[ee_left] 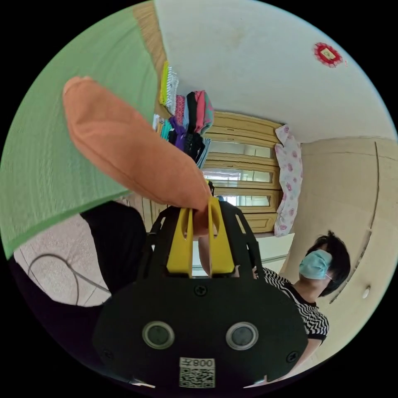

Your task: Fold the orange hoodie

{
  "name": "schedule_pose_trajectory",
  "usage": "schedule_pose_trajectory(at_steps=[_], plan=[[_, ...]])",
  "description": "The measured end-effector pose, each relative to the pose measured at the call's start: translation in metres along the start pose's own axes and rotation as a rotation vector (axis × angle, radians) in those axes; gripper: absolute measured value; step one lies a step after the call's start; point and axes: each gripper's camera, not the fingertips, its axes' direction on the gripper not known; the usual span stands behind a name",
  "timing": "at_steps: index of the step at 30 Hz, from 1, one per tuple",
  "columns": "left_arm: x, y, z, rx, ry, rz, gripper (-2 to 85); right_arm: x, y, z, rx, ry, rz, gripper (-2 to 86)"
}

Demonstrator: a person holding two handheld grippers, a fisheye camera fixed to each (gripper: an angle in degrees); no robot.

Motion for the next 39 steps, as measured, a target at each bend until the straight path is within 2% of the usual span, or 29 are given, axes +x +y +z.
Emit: schedule_pose_trajectory(at_steps=[5,12,18,24,27,32,35,39], plan=[[0.014,-0.098,0.043,0.046,-0.022,0.127,6.9,-0.012,-0.1,-0.04,-0.001,0.022,-0.077,2.2],[0.009,-0.22,0.118,0.088,0.002,0.197,6.6,-0.035,-0.209,-0.114,0.08,0.05,-0.156,2.1],[0.023,-0.303,0.243,0.022,0.05,0.371,6.5,-0.104,-0.252,-0.237,0.188,0.175,-0.303,2.2],[-0.013,-0.326,0.391,-0.097,0.078,0.501,6.7,-0.14,-0.202,-0.371,0.31,0.293,-0.413,2.2],[-0.081,-0.315,0.462,-0.194,-0.011,0.478,6.8,-0.093,-0.149,-0.422,0.337,0.348,-0.33,2.3],[-0.239,-0.281,0.557,-0.384,-0.182,0.203,6.8,0.07,-0.041,-0.476,0.339,0.415,0.082,2.4],[-0.27,-0.271,0.581,-0.422,-0.22,0.222,6.9,0.104,-0.002,-0.484,0.384,0.324,0.09,2.5],[-0.287,-0.273,0.598,-0.41,-0.227,0.255,7.1,0.098,0.007,-0.493,0.383,0.326,0.055,2.7]])
